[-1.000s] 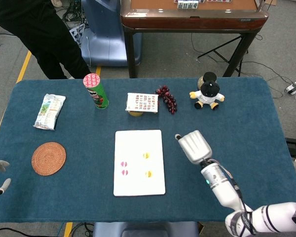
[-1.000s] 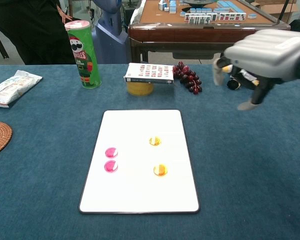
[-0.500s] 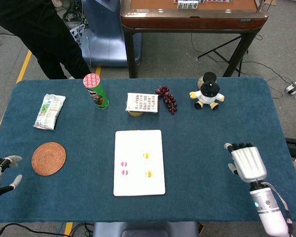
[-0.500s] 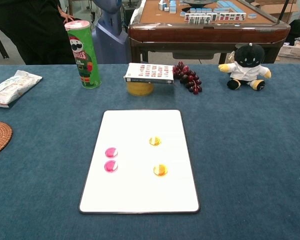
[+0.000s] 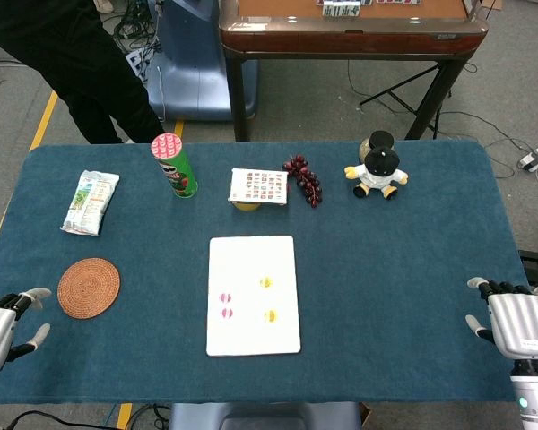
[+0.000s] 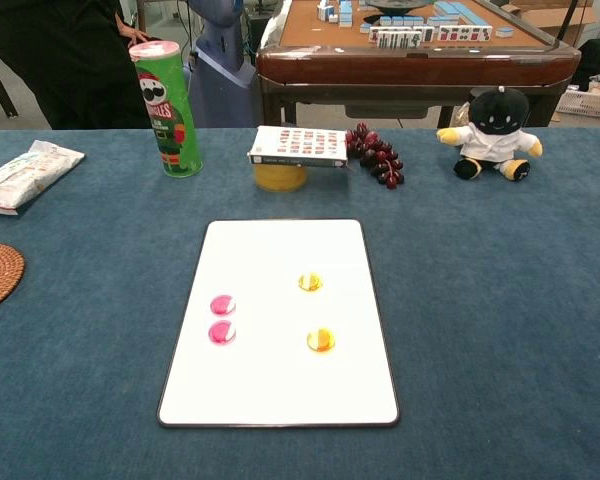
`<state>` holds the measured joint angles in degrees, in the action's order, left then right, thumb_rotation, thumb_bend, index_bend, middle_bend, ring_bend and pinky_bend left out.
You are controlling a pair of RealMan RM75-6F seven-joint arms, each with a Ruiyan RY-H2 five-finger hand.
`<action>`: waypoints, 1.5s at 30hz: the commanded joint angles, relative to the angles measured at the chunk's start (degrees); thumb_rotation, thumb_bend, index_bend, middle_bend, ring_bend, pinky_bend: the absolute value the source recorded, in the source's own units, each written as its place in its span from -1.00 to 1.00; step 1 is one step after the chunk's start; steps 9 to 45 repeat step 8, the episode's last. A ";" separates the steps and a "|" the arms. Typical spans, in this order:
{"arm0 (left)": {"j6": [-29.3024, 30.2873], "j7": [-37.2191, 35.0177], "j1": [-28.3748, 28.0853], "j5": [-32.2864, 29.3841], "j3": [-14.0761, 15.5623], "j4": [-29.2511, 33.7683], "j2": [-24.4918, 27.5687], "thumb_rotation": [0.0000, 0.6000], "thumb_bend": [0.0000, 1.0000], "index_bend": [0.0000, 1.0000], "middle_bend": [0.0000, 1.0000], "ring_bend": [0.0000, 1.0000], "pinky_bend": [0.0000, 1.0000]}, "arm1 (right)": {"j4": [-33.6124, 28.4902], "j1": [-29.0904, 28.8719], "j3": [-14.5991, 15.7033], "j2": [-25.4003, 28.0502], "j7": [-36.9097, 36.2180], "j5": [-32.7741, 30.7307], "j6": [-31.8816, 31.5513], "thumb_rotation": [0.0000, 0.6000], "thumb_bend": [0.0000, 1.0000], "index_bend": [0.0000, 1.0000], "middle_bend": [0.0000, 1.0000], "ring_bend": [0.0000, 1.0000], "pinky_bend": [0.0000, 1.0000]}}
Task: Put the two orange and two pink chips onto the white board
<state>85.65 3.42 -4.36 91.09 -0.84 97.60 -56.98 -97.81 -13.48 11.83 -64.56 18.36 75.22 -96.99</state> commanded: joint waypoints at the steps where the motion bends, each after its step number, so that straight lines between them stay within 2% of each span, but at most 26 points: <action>1: -0.28 0.24 -0.15 -0.19 0.03 -0.08 -0.27 1.00 -0.36 -0.22 -0.04 -0.14 0.19 | 0.70 1.71 -2.05 1.51 -3.51 0.24 0.53 1.00 -0.73 -0.25 -0.02 -0.09 0.01; 8: -1.47 1.45 -0.67 -0.52 0.37 -0.06 -0.98 1.00 -0.36 -0.22 -0.04 -0.13 0.19 | 0.41 2.85 -3.60 2.47 -5.64 2.17 3.71 1.00 -0.73 -0.25 -0.02 -0.09 0.01; 45: -1.47 1.45 -0.67 -0.52 0.37 -0.06 -0.98 1.00 -0.36 -0.22 -0.04 -0.13 0.19 | 0.41 2.85 -3.60 2.47 -5.64 2.17 3.71 1.00 -0.73 -0.25 -0.02 -0.09 0.01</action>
